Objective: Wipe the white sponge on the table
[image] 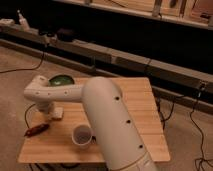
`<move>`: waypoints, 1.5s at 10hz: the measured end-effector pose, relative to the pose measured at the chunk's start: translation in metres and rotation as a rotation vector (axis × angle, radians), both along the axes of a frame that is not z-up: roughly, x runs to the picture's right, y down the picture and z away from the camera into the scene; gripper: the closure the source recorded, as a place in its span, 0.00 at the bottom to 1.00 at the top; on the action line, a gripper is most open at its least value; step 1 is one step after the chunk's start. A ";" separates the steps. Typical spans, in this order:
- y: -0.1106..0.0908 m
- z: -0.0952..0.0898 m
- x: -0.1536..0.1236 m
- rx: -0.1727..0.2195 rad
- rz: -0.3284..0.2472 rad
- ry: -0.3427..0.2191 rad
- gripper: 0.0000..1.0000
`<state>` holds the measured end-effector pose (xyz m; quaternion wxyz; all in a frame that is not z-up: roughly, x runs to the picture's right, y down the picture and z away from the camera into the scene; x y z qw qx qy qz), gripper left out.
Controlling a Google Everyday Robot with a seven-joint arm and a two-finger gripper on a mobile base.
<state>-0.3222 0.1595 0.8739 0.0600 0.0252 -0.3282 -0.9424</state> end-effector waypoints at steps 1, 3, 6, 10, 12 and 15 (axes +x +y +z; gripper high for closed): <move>0.011 -0.007 0.007 -0.028 0.012 0.000 0.74; 0.024 -0.017 0.015 -0.061 0.030 -0.006 0.74; 0.033 -0.028 0.037 -0.082 0.044 0.010 0.74; 0.032 -0.035 0.080 -0.072 0.061 0.102 0.74; 0.038 -0.036 0.096 -0.080 0.071 0.141 0.74; 0.040 -0.031 0.125 -0.084 0.122 0.206 0.74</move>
